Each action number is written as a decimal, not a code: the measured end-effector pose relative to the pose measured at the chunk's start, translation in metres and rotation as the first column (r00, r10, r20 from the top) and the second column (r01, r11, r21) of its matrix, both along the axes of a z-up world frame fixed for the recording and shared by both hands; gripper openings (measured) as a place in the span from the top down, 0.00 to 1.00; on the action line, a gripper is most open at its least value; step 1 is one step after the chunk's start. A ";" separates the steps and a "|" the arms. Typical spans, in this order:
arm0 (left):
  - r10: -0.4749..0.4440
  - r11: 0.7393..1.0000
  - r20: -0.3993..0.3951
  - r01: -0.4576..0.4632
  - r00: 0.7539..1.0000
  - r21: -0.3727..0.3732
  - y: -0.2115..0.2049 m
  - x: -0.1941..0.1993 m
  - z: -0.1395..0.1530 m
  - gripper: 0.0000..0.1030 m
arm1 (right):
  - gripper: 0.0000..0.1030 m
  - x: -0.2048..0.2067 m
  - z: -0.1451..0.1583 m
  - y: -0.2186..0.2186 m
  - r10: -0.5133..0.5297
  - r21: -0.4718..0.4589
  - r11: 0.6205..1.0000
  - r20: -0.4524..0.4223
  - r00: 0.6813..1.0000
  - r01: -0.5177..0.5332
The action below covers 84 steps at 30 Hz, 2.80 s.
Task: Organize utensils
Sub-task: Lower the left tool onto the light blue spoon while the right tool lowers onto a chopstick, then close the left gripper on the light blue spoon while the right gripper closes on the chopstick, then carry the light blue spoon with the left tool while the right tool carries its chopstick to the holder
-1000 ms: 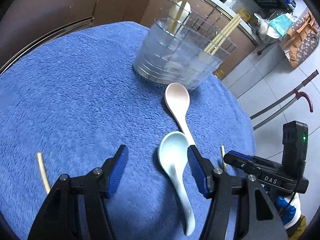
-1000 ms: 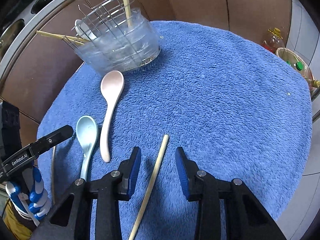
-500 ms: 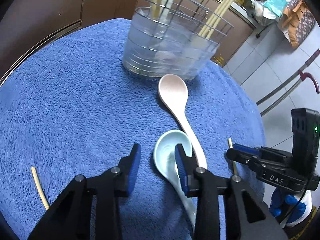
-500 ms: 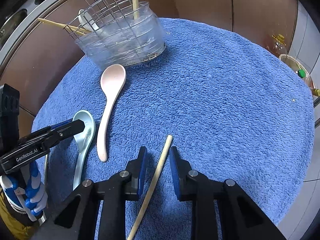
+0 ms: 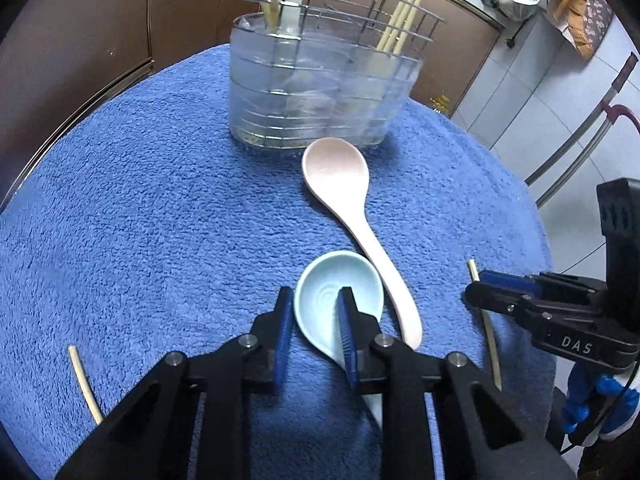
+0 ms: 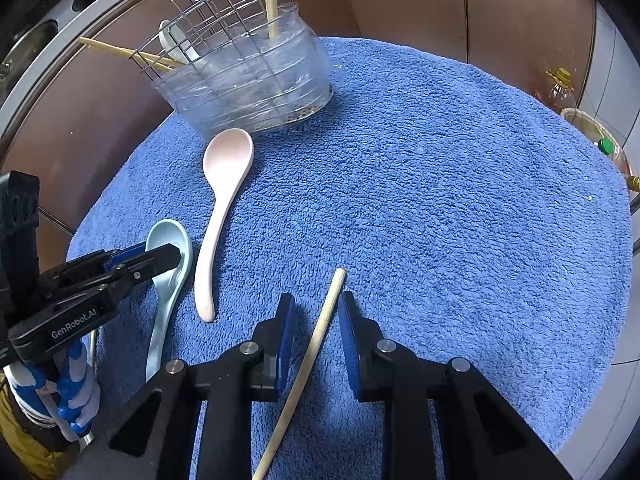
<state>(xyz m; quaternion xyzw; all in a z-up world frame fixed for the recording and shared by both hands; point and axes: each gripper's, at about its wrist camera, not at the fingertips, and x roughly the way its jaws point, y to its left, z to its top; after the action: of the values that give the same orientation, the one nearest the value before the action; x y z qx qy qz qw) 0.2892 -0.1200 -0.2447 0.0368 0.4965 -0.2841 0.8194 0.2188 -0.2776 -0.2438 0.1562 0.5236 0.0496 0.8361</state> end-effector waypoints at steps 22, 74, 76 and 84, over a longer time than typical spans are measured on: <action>-0.033 0.999 0.038 0.032 0.999 0.041 -0.023 -0.006 -0.004 0.88 | 0.79 0.000 0.000 0.001 -0.001 -0.009 1.000 0.007 1.000 0.001; 0.118 0.993 0.328 -0.109 0.937 -0.046 0.018 -0.125 0.099 0.93 | 0.91 -0.069 0.061 -0.003 -0.003 0.073 0.997 0.183 0.983 -0.011; 0.128 0.992 0.315 -0.116 0.940 -0.057 0.021 -0.124 0.097 0.93 | 0.90 -0.059 0.052 -0.001 0.007 0.058 0.998 0.139 0.990 -0.015; 0.147 0.988 0.274 -0.128 0.951 -0.088 0.031 -0.111 0.088 0.93 | 0.90 -0.016 0.022 0.005 0.025 -0.026 0.999 0.019 1.000 -0.025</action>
<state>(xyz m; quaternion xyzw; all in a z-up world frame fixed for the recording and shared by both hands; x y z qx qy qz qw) 0.1779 -0.0886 -0.1568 0.0132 0.3671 -0.2354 0.8998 0.2025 -0.2723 -0.2217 0.1384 0.5181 0.0548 0.8423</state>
